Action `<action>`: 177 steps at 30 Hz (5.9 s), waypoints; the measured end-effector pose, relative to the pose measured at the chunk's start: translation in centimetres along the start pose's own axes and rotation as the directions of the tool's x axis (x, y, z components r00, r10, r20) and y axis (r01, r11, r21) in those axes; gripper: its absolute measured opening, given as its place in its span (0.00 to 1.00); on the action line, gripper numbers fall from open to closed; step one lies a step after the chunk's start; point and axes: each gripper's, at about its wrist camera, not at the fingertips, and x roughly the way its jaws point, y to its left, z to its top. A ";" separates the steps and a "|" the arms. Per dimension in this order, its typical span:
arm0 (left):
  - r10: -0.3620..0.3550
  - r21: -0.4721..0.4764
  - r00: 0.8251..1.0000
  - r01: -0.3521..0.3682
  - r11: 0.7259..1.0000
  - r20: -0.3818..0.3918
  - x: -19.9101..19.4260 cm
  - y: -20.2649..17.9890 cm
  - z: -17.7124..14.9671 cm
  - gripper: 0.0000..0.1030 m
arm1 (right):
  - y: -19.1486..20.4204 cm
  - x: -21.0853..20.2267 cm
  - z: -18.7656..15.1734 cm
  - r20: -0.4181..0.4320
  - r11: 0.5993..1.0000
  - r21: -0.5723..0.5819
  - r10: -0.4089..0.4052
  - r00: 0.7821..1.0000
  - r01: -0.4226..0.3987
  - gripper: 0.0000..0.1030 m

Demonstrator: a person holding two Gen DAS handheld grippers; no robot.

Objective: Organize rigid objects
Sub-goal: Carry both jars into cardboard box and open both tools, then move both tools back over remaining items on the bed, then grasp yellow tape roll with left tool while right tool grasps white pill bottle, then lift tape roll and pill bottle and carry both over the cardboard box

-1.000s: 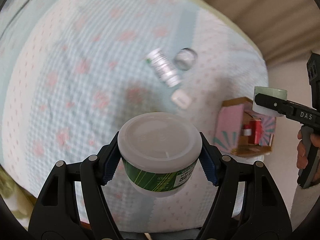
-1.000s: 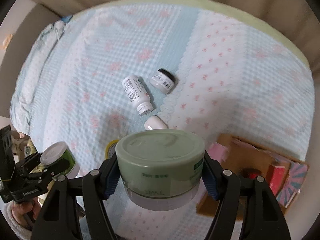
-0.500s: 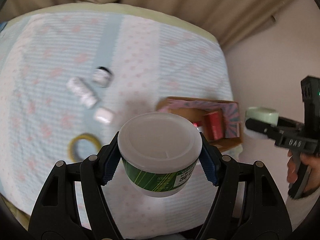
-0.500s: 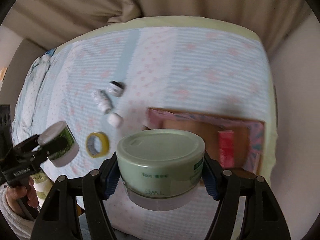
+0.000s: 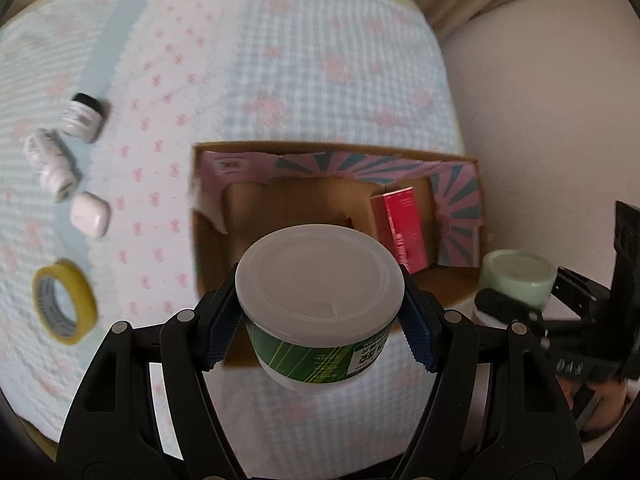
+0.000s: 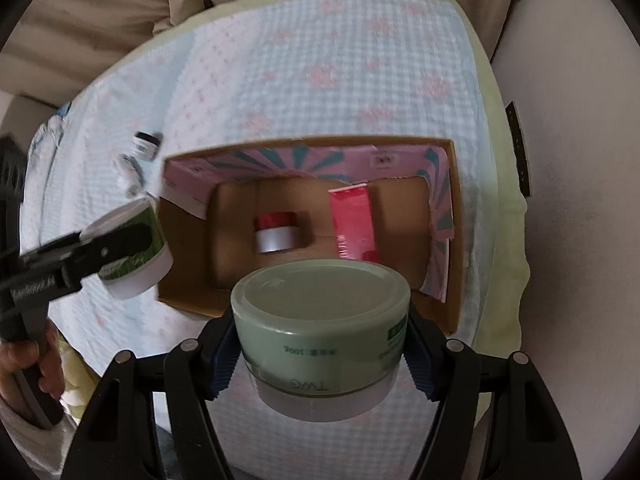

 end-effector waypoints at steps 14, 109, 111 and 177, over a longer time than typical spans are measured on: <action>0.115 0.063 0.990 -0.110 0.992 -0.079 7.8 0.1 4.7 0.66 | 1.5 8.1 -1.0 0.000 0.987 -0.144 0.066 0.998 -0.065 0.64; 0.411 0.148 0.910 -0.399 0.905 -0.057 5.5 26.2 -9.5 1.00 | 40.4 22.9 15.3 -0.159 0.779 -0.621 -0.025 0.987 -0.080 1.00; 0.410 0.140 0.910 -0.399 0.906 -0.064 6.0 26.3 -9.0 1.00 | 41.2 23.6 15.7 -0.163 0.769 -0.634 -0.029 0.986 -0.082 1.00; 0.219 0.115 0.938 -0.257 0.960 0.267 -17.2 14.2 -5.9 0.94 | 29.1 -2.3 12.4 0.098 0.904 -0.426 0.065 0.993 -0.017 0.45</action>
